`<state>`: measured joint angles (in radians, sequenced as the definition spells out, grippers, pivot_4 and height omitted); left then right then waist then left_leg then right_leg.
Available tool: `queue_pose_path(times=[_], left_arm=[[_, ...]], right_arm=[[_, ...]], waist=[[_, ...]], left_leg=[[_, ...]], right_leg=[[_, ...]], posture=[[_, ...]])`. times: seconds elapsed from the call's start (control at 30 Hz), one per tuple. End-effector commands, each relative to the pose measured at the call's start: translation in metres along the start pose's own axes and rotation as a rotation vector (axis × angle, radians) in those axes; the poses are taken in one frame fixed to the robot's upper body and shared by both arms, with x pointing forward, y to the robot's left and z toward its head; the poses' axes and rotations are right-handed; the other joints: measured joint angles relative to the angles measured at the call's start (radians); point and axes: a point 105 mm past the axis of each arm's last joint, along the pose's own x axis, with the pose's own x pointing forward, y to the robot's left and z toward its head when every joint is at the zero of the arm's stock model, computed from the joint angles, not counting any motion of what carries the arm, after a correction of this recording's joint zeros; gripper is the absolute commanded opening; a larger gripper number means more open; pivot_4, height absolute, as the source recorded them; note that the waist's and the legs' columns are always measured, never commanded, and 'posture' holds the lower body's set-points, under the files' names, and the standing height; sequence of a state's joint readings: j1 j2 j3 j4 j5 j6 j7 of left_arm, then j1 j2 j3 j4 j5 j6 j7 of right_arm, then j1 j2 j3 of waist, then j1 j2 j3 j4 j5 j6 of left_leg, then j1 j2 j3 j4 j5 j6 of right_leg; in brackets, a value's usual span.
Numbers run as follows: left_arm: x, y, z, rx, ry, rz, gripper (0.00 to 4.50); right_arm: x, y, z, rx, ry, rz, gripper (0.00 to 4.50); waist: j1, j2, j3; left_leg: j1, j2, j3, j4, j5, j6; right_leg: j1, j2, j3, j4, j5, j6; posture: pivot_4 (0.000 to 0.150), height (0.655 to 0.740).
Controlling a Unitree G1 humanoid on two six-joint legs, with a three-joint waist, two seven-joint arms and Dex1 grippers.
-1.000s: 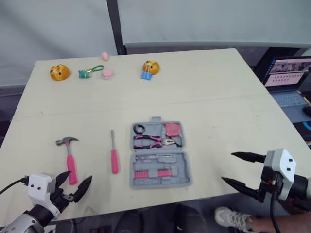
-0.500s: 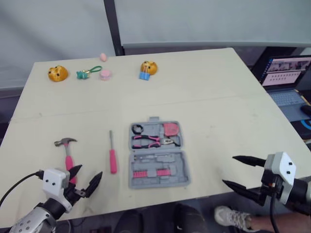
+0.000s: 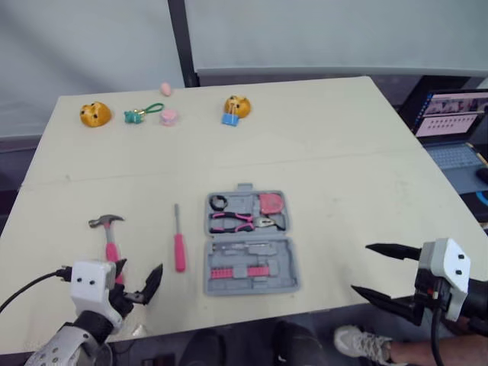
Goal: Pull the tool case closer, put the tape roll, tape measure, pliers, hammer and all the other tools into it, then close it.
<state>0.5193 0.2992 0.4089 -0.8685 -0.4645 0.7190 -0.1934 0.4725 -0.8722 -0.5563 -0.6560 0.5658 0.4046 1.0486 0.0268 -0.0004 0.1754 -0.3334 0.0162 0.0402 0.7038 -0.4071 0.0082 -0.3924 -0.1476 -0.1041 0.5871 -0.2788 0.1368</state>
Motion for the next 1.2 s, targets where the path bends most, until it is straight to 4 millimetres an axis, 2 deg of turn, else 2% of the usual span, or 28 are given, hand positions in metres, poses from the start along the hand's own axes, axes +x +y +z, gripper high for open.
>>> queue_pose_path(times=[0.03,0.2,0.53,1.2], left_arm=[[0.006,-0.001,0.017,0.005,-0.003,0.047,4.48],[0.026,-0.009,0.029,-0.026,0.017,0.073,4.48],[0.054,-0.031,0.037,-0.104,0.09,0.075,4.48],[0.068,-0.034,0.03,-0.128,0.179,0.143,4.48]], right_arm=[[-0.005,-0.005,0.007,-0.024,-0.008,0.006,4.5],[-0.006,-0.008,0.012,-0.038,-0.008,0.006,4.5],[-0.017,-0.011,0.022,-0.051,0.003,-0.027,4.5],[-0.017,-0.014,0.022,-0.048,0.008,-0.05,4.5]], waist=[[0.0,0.0,0.0],[0.0,0.0,0.0],[0.001,0.0,0.0],[0.002,-0.001,0.0]], left_leg=[[0.0,0.0,0.0,0.0,0.0,0.0],[0.001,0.0,0.0,0.0,0.002,-0.002],[0.0,-0.001,0.0,0.0,0.004,-0.002],[0.0,-0.001,0.0,0.001,0.005,-0.003]], right_leg=[[0.0,0.0,0.001,0.001,0.0,0.0],[0.001,0.0,0.0,0.004,0.0,0.0],[0.001,0.0,0.0,0.004,0.002,0.002],[0.001,0.0,0.0,0.004,0.002,0.003]], posture=[[0.15,0.74],[0.15,0.74],[0.15,0.74],[0.15,0.74]])
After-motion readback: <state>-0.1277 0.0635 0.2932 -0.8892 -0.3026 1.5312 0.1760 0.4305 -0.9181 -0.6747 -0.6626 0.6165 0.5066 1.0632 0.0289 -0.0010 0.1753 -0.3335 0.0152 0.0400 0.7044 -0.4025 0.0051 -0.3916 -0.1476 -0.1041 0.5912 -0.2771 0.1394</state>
